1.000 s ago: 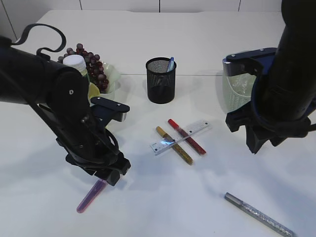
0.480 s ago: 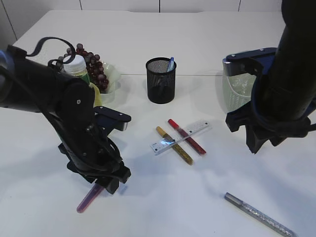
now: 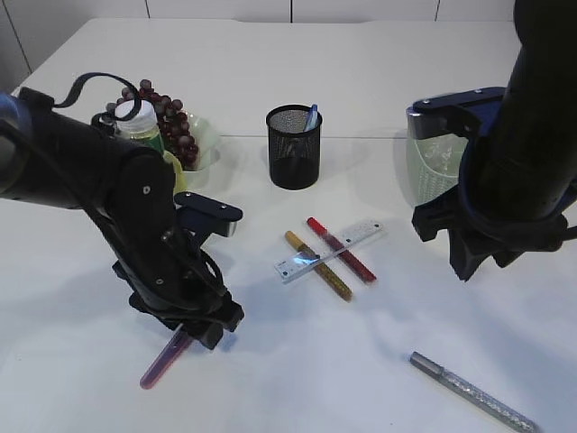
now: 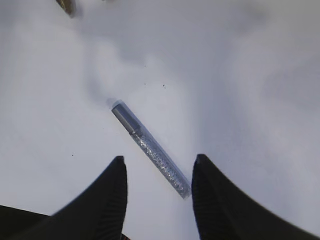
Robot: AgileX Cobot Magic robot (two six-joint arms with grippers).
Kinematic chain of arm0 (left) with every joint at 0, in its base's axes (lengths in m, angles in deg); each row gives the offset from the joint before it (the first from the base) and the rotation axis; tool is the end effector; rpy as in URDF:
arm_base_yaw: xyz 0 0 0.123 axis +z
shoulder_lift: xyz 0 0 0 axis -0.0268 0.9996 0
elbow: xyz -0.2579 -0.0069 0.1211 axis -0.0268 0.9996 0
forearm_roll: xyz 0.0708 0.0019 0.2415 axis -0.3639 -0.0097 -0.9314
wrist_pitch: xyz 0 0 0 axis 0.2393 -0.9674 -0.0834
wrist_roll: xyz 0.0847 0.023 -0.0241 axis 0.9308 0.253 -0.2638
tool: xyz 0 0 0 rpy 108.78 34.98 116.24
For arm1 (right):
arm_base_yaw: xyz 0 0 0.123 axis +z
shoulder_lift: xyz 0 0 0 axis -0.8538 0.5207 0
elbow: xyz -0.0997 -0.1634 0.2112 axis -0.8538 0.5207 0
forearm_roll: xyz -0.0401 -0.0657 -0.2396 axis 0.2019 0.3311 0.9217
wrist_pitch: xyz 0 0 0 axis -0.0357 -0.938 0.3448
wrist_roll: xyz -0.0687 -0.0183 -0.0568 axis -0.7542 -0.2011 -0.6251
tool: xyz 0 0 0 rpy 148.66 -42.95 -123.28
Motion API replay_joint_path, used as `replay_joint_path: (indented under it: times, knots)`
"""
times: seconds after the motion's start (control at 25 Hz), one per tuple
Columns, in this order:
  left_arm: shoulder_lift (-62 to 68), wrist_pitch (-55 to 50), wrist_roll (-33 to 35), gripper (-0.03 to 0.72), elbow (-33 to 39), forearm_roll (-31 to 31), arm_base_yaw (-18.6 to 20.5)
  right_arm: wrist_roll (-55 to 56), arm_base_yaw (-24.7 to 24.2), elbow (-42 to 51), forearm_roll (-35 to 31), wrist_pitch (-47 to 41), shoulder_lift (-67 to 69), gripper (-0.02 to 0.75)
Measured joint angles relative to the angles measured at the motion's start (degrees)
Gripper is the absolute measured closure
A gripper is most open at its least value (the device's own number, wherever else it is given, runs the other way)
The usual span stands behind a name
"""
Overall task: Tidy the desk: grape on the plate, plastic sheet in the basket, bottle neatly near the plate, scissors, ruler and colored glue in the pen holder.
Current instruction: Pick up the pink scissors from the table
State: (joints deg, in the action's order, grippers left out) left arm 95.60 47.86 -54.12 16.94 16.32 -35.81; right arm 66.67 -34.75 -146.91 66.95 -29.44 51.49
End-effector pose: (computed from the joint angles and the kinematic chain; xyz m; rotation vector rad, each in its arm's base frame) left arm 0.2929 -0.2032 0.1202 0.6843 2.9165 -0.1345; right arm 0.2778 0.1163 0.2600 -0.3703 3.0007 -0.0530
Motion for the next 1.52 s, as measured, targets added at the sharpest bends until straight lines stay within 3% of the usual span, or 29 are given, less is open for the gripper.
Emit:
replay_joint_path:
  times: [1.08,1.52]
  knots:
    - [2.7,1.1,0.0,0.260,-0.9,-2.4,0.0,0.0,0.0,0.0,0.0,0.0,0.0,0.393]
    - [2.7,0.4,0.0,0.489,-0.9,-4.3,0.0,0.0,0.0,0.0,0.0,-0.1,0.0,0.393]
